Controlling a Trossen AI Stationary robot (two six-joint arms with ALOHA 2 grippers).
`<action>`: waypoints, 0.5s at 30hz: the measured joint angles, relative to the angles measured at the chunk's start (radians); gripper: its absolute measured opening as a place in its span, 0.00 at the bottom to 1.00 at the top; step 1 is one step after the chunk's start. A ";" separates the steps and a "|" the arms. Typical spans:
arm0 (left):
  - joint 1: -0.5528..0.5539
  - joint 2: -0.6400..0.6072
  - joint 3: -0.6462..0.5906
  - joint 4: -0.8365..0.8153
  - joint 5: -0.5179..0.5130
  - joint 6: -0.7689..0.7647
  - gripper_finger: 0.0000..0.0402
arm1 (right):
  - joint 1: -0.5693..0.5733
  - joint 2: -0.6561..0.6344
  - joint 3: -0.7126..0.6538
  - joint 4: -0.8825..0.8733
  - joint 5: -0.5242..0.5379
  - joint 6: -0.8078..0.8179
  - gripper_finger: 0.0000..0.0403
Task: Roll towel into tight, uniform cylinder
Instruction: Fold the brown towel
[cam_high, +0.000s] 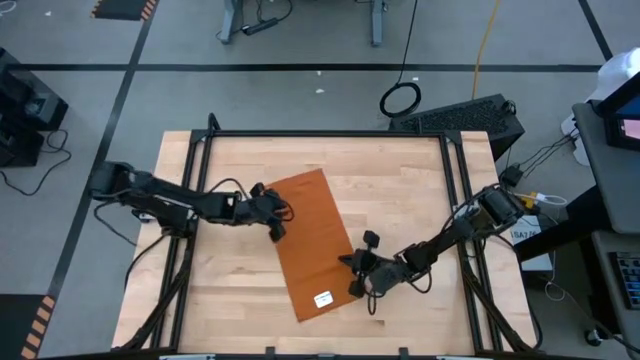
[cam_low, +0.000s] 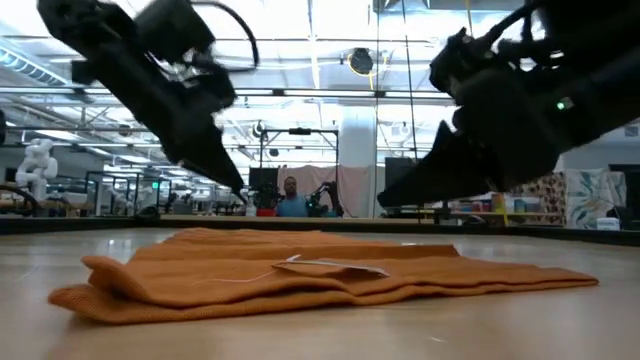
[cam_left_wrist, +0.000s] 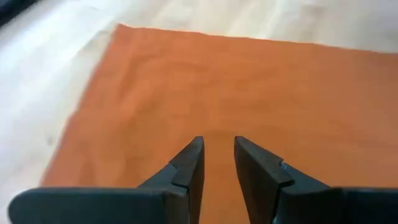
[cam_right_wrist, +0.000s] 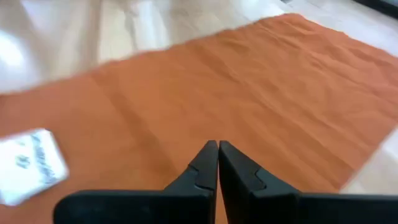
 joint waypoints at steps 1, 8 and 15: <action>-0.017 -0.025 0.000 -0.030 0.012 -0.022 0.24 | -0.006 -0.002 0.000 -0.021 0.000 -0.016 0.02; -0.141 -0.062 -0.009 -0.213 0.026 -0.228 0.24 | -0.060 0.003 -0.001 -0.131 -0.028 -0.062 0.02; -0.102 0.089 -0.047 -0.195 0.003 -0.242 0.24 | -0.100 0.040 -0.001 -0.140 -0.047 0.045 0.02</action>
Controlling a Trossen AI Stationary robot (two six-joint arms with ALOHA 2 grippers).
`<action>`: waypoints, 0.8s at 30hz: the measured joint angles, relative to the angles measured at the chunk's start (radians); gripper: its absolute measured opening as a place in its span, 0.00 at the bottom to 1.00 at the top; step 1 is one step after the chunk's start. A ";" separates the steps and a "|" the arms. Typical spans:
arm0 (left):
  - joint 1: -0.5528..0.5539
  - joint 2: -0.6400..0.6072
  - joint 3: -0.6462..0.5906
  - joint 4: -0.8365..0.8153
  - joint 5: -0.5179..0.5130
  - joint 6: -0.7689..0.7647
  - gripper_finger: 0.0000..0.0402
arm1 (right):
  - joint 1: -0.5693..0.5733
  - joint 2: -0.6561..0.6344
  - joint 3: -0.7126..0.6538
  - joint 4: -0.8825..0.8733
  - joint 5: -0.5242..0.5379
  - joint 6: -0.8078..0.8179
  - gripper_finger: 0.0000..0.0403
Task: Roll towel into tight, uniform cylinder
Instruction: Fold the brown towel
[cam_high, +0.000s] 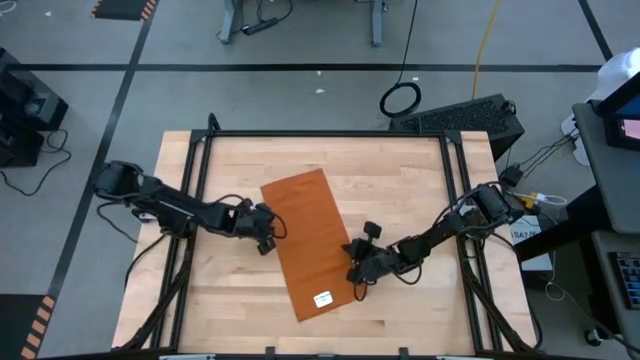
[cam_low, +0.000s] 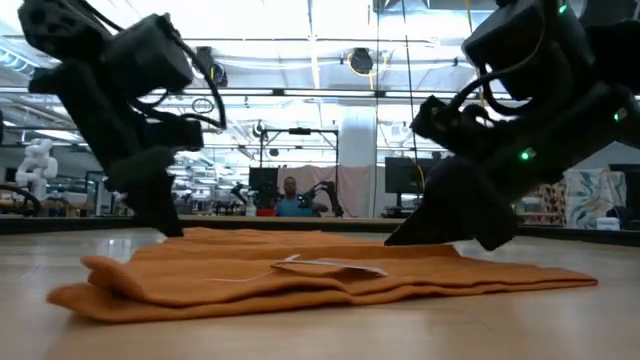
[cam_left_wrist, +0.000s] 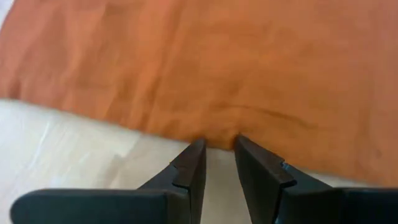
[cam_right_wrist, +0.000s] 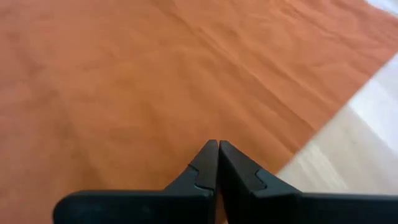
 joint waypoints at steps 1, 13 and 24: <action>0.011 0.018 0.000 0.035 -0.001 0.025 0.24 | 0.000 0.004 0.001 0.005 -0.010 0.022 0.02; 0.191 0.136 0.002 0.302 -0.013 0.297 0.24 | 0.036 0.011 0.002 0.065 -0.039 0.237 0.02; 0.190 0.135 0.007 0.303 0.034 0.292 0.24 | 0.035 -0.044 0.001 0.074 -0.032 0.154 0.02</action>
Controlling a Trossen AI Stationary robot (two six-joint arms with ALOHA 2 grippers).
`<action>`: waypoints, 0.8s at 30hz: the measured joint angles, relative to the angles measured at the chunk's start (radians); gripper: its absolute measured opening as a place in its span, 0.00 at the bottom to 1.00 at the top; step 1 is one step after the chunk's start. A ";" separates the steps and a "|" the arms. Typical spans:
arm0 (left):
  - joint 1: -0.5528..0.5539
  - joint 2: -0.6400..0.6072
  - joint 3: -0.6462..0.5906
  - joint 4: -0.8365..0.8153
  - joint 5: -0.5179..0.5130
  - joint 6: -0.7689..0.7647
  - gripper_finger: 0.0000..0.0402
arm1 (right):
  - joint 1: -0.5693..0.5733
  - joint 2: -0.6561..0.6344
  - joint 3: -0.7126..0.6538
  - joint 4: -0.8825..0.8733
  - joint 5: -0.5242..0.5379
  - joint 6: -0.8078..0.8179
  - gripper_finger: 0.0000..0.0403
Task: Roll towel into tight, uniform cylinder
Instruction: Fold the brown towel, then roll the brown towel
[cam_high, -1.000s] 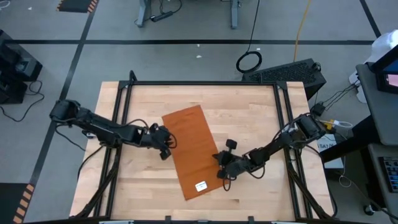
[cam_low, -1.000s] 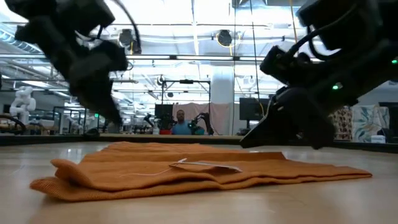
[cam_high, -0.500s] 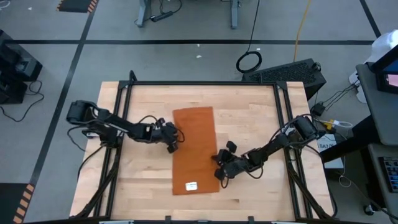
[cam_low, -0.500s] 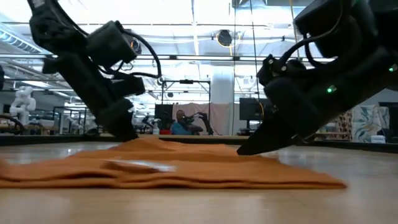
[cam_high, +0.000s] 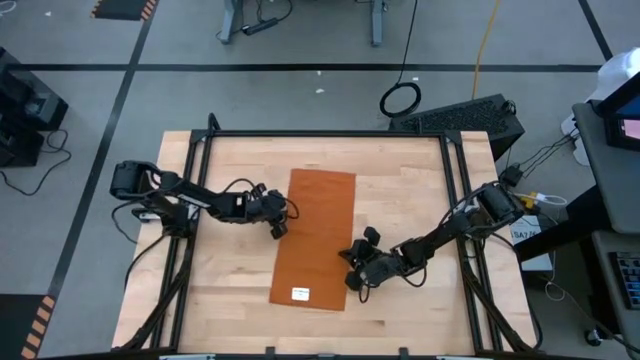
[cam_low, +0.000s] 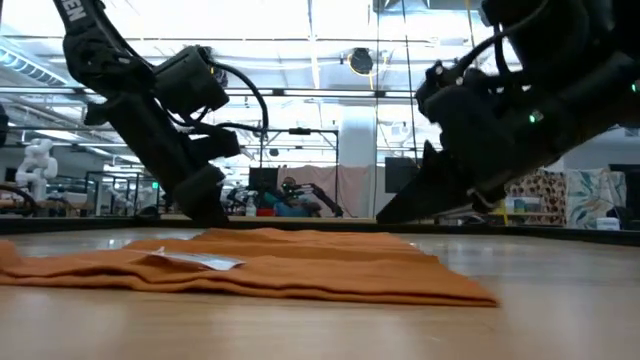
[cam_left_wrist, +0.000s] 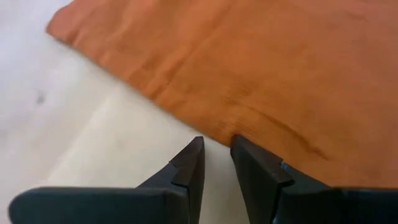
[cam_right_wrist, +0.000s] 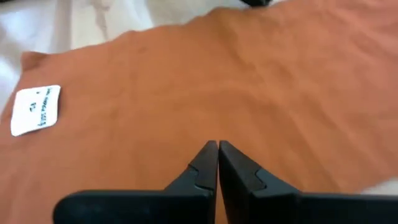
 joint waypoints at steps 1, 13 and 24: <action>-0.013 -0.005 0.000 -0.009 0.004 -0.008 0.24 | 0.000 -0.007 0.000 0.001 -0.003 -0.027 0.02; -0.199 -0.097 -0.001 -0.213 -0.041 -0.130 0.24 | 0.152 -0.019 0.000 0.033 -0.104 -0.061 0.02; -0.180 -0.216 0.007 -0.145 -0.187 0.061 0.24 | 0.269 -0.019 0.000 0.074 -0.104 0.040 0.12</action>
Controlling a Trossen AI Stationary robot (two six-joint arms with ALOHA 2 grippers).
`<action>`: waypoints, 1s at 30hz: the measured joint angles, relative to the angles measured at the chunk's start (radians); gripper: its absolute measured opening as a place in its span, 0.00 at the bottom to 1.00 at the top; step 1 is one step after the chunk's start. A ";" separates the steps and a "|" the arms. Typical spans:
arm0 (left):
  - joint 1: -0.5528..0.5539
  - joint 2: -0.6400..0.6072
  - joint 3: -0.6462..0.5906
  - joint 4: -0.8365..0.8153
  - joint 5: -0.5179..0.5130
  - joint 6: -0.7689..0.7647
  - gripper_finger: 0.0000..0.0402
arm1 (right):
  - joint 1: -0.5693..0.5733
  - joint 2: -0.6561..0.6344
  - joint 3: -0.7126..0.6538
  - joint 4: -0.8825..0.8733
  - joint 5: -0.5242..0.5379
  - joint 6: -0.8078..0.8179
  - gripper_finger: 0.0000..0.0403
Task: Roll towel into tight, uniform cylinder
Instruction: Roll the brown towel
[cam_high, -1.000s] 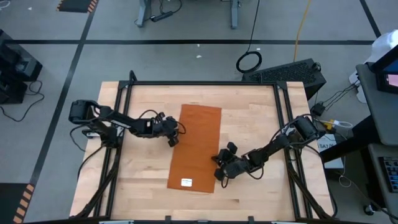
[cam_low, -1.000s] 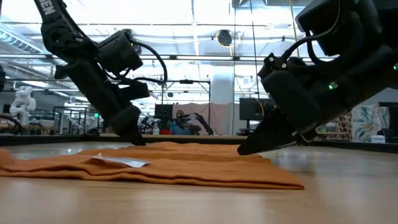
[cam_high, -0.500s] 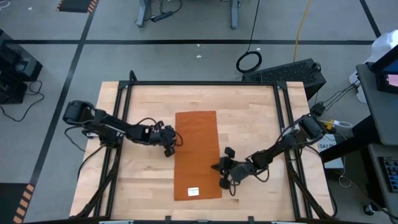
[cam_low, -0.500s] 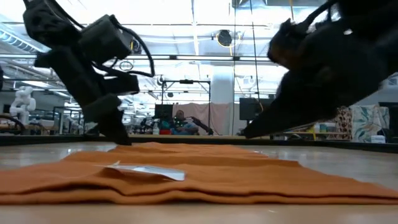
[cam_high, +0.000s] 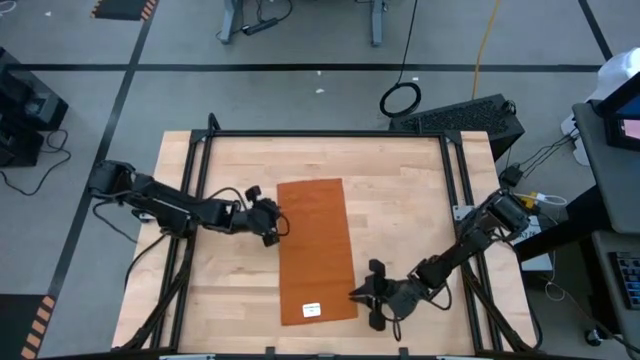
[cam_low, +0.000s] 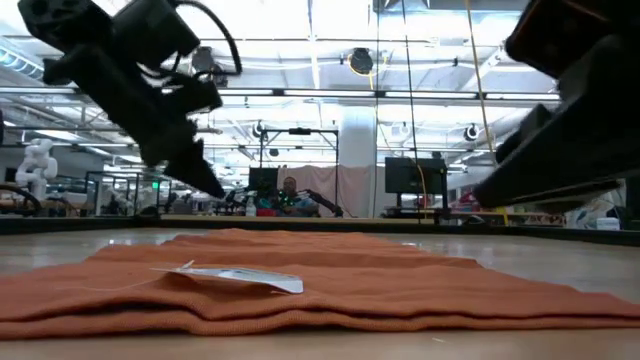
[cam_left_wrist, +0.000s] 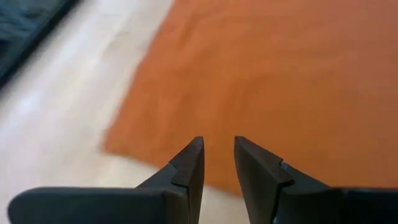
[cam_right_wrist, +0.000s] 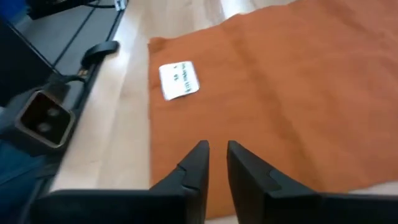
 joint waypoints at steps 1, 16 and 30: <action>-0.008 -0.013 0.001 0.003 0.053 -0.024 0.24 | 0.012 0.000 0.000 -0.001 0.001 0.013 0.14; -0.593 0.056 0.003 0.418 0.108 -0.087 0.24 | 0.146 0.073 0.076 0.000 0.081 -0.056 0.41; -0.818 0.445 0.224 0.462 -0.128 -0.059 0.54 | 0.133 0.255 0.181 0.008 0.156 -0.072 0.44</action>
